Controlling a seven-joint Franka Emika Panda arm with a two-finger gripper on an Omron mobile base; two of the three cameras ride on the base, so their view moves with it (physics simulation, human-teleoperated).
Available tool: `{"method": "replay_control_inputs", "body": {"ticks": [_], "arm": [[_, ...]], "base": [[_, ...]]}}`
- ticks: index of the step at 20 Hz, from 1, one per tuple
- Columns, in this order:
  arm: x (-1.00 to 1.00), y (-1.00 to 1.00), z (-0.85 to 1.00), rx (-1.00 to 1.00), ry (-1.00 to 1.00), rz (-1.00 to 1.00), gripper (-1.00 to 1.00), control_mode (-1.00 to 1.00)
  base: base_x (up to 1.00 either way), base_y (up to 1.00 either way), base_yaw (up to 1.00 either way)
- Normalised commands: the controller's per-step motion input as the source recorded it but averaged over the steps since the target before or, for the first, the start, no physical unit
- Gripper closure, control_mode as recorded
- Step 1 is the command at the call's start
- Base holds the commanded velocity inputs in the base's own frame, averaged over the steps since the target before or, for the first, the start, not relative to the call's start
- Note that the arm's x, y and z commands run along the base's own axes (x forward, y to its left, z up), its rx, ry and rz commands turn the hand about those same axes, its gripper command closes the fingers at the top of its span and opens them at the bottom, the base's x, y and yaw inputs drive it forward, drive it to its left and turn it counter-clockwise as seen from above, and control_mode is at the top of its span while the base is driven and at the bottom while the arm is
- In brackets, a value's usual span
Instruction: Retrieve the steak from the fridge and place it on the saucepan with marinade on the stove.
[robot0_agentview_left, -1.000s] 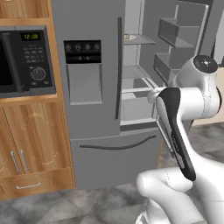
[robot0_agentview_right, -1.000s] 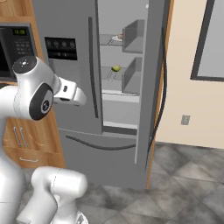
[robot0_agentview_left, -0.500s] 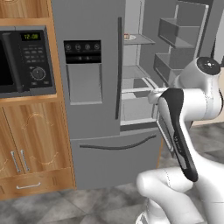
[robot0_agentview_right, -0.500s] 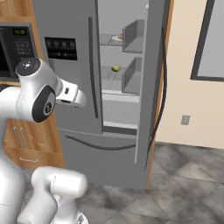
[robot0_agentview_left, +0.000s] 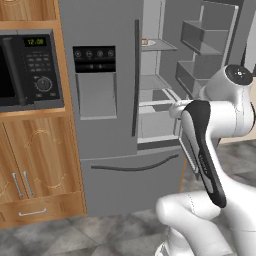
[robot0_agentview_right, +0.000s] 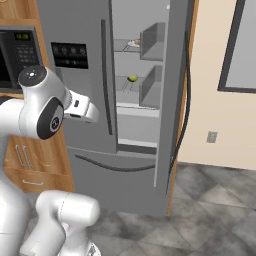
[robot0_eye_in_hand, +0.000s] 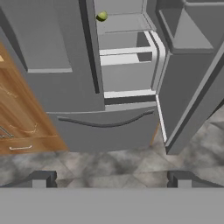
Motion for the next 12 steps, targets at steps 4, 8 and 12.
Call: {"method": "replay_control_inputs", "body": {"ticks": [4, 8, 12], "arm": [[0.0, 0.0, 0.0, 0.0, 0.0, 0.0, -1.0, 1.0], [0.0, 0.0, 0.0, 0.0, 0.0, 0.0, -1.0, 1.0], [0.0, 0.0, 0.0, 0.0, 0.0, 0.0, -1.0, 1.0]], "base": [[0.09, 0.0, 0.0], [0.41, 0.0, 0.0], [0.58, 0.0, 0.0]]}}
